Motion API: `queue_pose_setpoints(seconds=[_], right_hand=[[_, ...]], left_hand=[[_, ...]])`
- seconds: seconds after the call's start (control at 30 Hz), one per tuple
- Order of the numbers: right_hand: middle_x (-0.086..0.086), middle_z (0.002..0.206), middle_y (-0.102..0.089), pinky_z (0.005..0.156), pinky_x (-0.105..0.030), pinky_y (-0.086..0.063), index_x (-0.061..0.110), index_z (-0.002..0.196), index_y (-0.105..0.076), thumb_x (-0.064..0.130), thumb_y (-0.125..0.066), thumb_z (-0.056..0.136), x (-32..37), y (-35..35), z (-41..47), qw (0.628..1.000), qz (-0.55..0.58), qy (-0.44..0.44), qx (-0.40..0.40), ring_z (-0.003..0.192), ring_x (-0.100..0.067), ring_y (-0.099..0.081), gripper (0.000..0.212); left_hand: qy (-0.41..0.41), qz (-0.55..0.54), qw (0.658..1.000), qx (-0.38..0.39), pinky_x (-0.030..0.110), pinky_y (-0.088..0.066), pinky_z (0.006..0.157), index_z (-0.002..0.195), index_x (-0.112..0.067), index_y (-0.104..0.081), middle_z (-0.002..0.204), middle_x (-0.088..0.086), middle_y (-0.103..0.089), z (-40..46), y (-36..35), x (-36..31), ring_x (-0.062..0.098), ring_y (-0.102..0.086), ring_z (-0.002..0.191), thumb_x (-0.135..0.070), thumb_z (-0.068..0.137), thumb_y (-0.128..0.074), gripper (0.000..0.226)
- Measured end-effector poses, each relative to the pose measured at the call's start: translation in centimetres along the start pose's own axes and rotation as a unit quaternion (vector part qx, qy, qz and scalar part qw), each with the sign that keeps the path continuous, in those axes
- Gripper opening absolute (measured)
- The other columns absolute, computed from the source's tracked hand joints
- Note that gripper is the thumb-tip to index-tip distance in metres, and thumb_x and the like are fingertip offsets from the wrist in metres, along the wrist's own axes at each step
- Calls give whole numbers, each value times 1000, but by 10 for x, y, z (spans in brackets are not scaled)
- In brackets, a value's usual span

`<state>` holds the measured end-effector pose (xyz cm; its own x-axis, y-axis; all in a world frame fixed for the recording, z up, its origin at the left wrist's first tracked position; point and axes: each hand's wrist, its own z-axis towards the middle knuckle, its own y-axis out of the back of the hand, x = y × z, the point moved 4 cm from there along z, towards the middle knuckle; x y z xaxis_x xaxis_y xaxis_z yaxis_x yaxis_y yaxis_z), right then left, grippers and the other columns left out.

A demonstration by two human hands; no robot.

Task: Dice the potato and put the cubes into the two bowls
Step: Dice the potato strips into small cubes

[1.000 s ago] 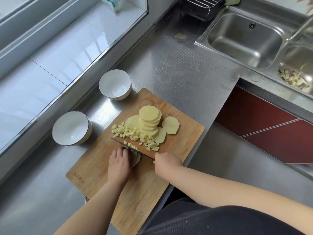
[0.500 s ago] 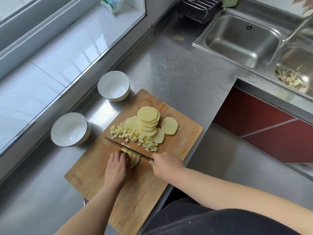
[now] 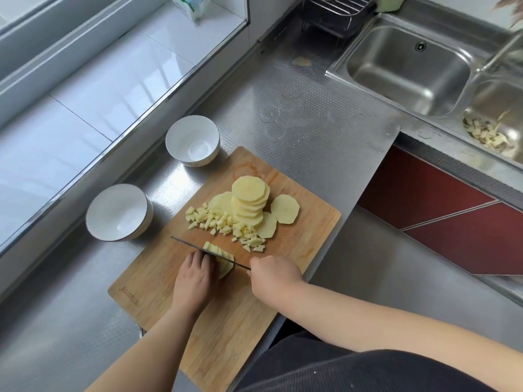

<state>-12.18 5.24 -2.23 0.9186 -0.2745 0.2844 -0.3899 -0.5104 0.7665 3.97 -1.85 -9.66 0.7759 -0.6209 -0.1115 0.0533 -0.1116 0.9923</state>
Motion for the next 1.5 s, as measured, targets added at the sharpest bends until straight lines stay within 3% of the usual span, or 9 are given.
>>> queue_pose_setpoints(seconds=[0.2, 0.33, 0.47, 0.57, 0.8, 0.93, 1.07, 1.23, 1.5], right_hand=[[-12, 109, -61, 61, -33, -37, 9, 117, -54, 19, -44, 101, -2, -2, 3, 1000, 2, -23, 20, 97, -31, -59, 21], [-13, 114, -61, 64, -33, -42, 6, 120, -53, 12, -46, 98, -3, -8, 9, 997, -19, -50, 48, 102, -31, -60, 24], [-13, 116, -61, 65, -33, -42, 6, 121, -53, 14, -45, 100, -9, -16, 15, 996, -11, -68, 54, 102, -30, -61, 25], [-11, 113, -63, 65, -31, -42, 8, 118, -57, 19, -45, 101, -15, -20, 18, 995, 9, -78, 53, 99, -29, -62, 24], [-9, 110, -64, 72, -32, -45, 11, 116, -58, 40, -45, 100, -38, -16, 20, 985, 130, -94, 62, 98, -29, -61, 35], [-8, 105, -65, 69, -33, -45, 13, 113, -58, 40, -41, 100, -44, -13, 12, 988, 132, -80, 18, 94, -29, -61, 34], [-10, 103, -65, 66, -33, -44, 12, 114, -59, 38, -40, 101, -30, -4, 5, 994, 97, -40, -5, 93, -30, -62, 35], [-13, 106, -64, 63, -33, -39, 8, 112, -58, 33, -39, 103, -8, 3, -4, 999, 53, -2, -12, 95, -32, -61, 33], [-11, 107, -64, 61, -32, -38, 9, 113, -58, 22, -44, 101, 6, 1, 0, 1000, 10, -18, 7, 95, -31, -62, 23]], left_hand=[[-29, 6, 999, -18, 40, -56, 66, 94, 2, -66, 92, 19, -64, 2, 1, 2, 35, -59, 79, -11, 67, -82, 34], [-21, -6, 1000, -13, 39, -55, 68, 94, -1, -64, 93, 16, -62, 3, -2, 4, 33, -57, 81, -25, 85, -45, 31], [-10, -5, 1000, -3, 39, -55, 67, 93, -1, -65, 92, 16, -63, 3, -3, 5, 32, -57, 79, -10, 73, -78, 25], [-6, -11, 1000, 7, 38, -53, 66, 93, -2, -65, 92, 15, -62, 3, 0, 3, 31, -57, 80, -8, 67, -83, 32], [4, -19, 1000, 9, 39, -53, 70, 93, -7, -64, 97, 12, -63, 2, -2, 3, 30, -58, 85, -18, 85, -68, 15], [-5, -23, 1000, 9, 38, -54, 69, 91, -7, -63, 95, 12, -63, 1, 3, 1, 30, -59, 84, -29, 92, -42, 31], [4, -21, 1000, -2, 39, -54, 68, 92, -5, -64, 95, 13, -62, 1, 2, 3, 31, -60, 83, -21, 87, -61, 17], [23, -23, 999, -16, 41, -52, 66, 93, -4, -66, 93, 15, -62, -3, 2, 5, 32, -56, 81, -17, 86, -65, 15], [39, -25, 998, 44, 42, -56, 72, 100, -3, -67, 101, 17, -63, -6, -3, 11, 33, -59, 89, -16, 72, -82, 35]])
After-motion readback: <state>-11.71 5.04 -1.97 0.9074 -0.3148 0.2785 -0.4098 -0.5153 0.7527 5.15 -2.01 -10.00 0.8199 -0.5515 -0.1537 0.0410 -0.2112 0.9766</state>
